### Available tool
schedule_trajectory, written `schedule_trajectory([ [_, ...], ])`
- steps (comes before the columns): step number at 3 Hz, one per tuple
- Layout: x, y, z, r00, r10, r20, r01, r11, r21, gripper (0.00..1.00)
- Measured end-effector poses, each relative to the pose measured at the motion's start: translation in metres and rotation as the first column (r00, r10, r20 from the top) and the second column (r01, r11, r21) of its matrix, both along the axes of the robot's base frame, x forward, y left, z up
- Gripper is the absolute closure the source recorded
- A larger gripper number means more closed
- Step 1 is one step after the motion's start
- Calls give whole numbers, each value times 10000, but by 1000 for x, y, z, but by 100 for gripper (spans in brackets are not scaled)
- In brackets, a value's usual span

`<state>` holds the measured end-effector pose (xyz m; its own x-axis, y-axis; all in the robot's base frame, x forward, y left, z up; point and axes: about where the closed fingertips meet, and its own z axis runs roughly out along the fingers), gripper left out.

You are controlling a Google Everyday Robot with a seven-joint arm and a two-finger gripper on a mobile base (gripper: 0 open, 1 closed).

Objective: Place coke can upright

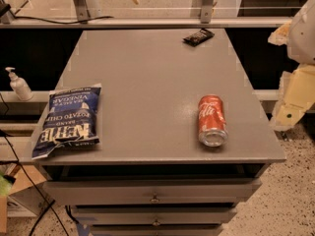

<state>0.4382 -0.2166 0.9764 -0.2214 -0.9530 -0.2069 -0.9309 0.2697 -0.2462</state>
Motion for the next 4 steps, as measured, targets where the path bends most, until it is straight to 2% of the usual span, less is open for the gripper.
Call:
schedule_trajectory([
  [1,0,0,0,10000,-1,2,1,10000,1,0],
  [2,12,4,1,9998,-212,37,212,9997,154,0],
  [3,28,17,-16,9976,-490,-489,538,9933,1019,0],
  [4,42,33,-34,9841,-1403,-1088,1607,9647,2088,0],
])
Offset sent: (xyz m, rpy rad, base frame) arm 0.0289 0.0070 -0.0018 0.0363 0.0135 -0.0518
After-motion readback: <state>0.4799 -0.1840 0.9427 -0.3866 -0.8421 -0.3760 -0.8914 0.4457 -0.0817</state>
